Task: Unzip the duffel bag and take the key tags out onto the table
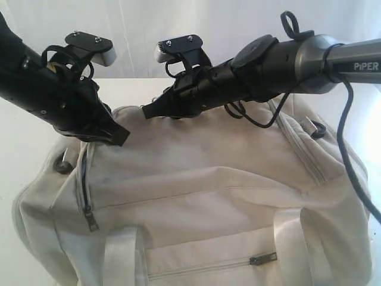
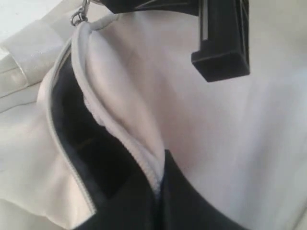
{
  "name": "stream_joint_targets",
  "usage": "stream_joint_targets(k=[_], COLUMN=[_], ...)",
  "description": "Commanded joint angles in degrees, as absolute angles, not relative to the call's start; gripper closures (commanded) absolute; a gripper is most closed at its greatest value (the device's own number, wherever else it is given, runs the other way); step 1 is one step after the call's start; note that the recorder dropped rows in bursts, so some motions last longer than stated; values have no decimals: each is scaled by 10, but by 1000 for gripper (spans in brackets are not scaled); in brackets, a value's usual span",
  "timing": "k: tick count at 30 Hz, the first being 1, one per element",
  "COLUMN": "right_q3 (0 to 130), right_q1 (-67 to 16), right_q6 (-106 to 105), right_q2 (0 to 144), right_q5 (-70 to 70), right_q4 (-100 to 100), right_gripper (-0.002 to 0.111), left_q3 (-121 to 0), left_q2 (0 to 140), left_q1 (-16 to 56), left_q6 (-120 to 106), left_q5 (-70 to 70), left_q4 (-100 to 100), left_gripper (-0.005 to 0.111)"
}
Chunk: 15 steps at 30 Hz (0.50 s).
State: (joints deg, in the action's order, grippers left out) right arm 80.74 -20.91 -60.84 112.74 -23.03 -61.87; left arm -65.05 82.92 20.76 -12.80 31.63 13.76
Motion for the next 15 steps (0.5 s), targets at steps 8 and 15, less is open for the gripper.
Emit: stream_joint_targets(k=[8, 15], right_q3=[806, 806], right_q1=[-158, -131], right_q6=[-531, -485], right_q2=[1076, 1064], right_q5=[-227, -248], right_q4=[-540, -477], right_gripper=[108, 108], left_q3=[-653, -653], left_q2=[820, 820], left_q1=[206, 206], left_q6=[-116, -116], left_q5=[345, 345], left_q4=[132, 129], left_gripper=[107, 107])
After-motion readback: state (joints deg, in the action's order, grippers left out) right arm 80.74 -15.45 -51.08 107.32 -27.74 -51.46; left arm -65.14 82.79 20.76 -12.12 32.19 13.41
